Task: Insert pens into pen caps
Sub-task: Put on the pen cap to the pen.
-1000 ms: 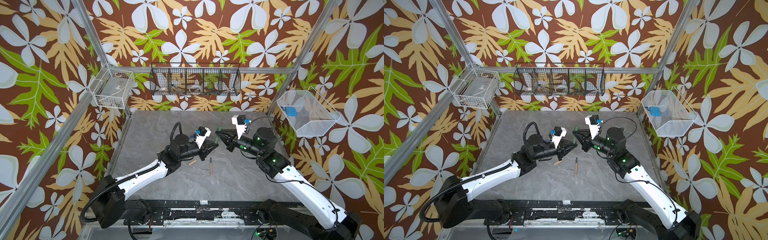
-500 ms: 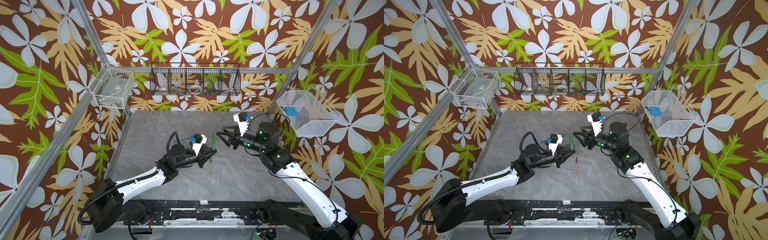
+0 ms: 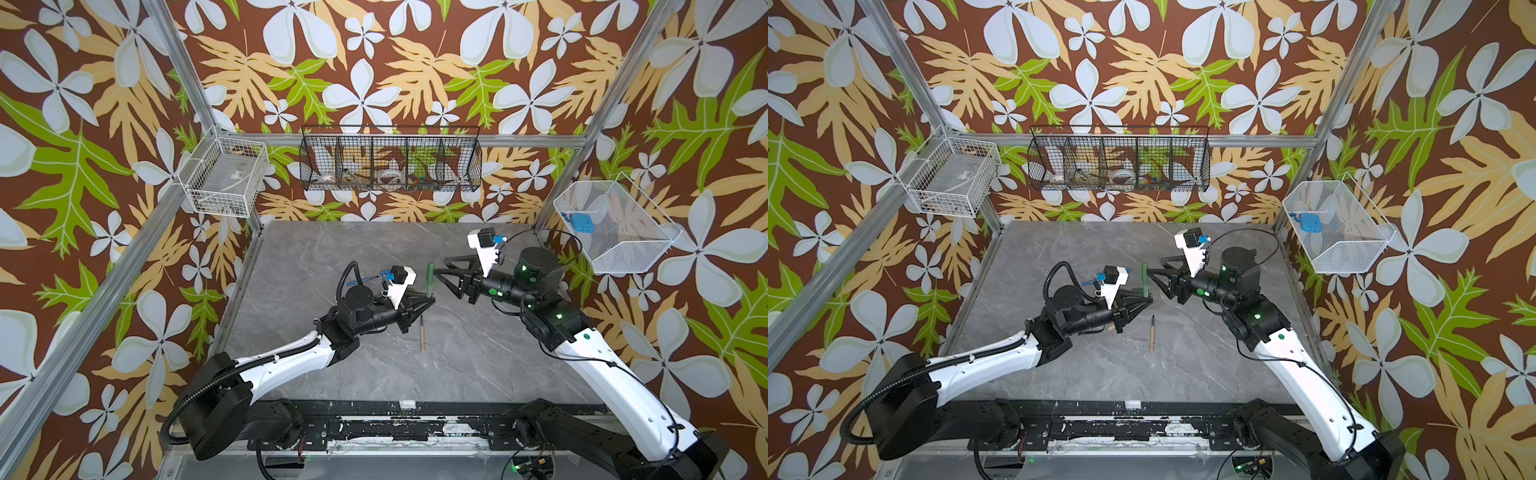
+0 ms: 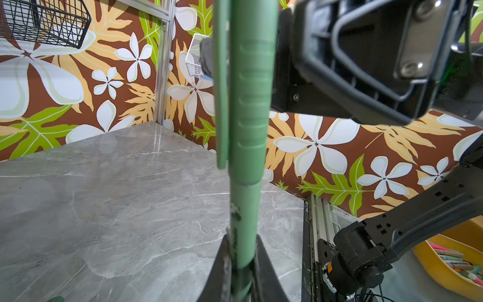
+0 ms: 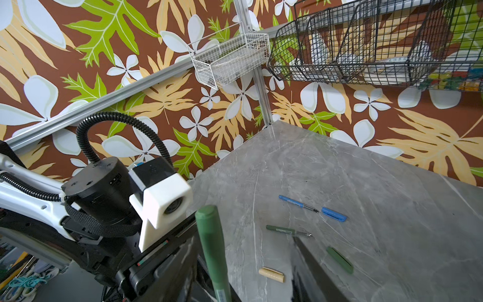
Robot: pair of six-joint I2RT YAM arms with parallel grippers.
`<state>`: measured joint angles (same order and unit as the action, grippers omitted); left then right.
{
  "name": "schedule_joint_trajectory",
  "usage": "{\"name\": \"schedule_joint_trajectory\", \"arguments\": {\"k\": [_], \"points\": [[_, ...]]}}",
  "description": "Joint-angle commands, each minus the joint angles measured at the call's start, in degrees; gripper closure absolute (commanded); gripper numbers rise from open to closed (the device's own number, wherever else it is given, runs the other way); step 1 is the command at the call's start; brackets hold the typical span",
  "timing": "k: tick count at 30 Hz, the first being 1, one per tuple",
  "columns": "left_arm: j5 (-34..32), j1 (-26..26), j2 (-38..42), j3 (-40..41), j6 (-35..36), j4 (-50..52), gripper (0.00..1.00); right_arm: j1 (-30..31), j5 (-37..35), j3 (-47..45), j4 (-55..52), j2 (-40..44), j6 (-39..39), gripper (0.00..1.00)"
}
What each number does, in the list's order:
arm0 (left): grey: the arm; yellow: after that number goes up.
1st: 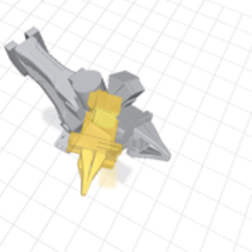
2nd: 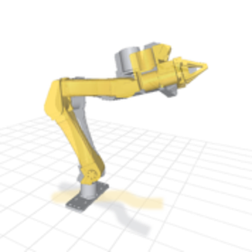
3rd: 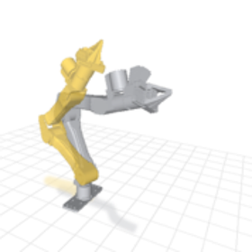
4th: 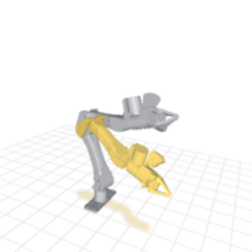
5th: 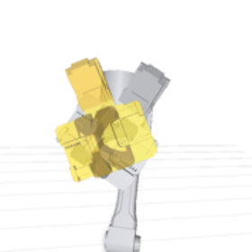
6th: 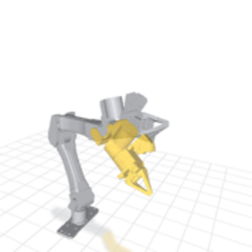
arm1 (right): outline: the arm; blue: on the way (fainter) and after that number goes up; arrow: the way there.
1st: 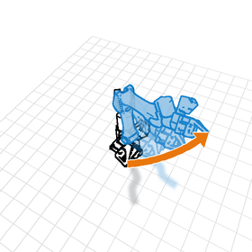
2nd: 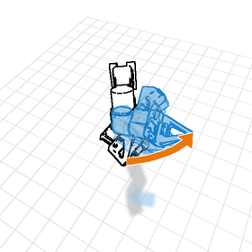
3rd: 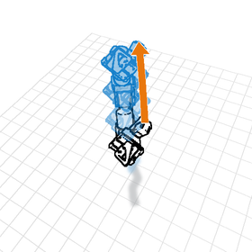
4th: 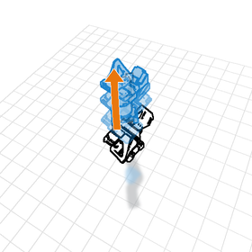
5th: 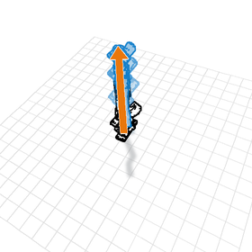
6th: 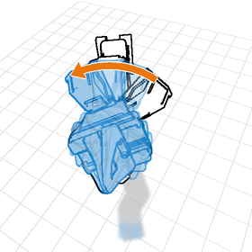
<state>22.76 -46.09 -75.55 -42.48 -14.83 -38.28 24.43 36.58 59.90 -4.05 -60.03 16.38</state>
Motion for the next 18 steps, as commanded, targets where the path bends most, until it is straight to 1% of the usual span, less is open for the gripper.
{"name": "schedule_joint_trajectory", "arguments": {"k": [1, 7, 18], "points": [[0.5, -0.1, -0.3, -0.7, 0.0, -1.5, 1.00, 0.1, 1.9, -0.4, 2.8, -1.0, 1.5, 0.46], [0.4, -0.1, -0.7, -0.9, 0.2, -0.9, 1.00, 0.1, 3.8, -0.3, 5.2, -2.1, 2.6, 0.48], [0.5, -0.1, -1.6, -1.8, 0.7, 0.2, 1.00, 0.2, 4.1, -0.1, 5.4, -2.9, 3.0, 0.54]]}}
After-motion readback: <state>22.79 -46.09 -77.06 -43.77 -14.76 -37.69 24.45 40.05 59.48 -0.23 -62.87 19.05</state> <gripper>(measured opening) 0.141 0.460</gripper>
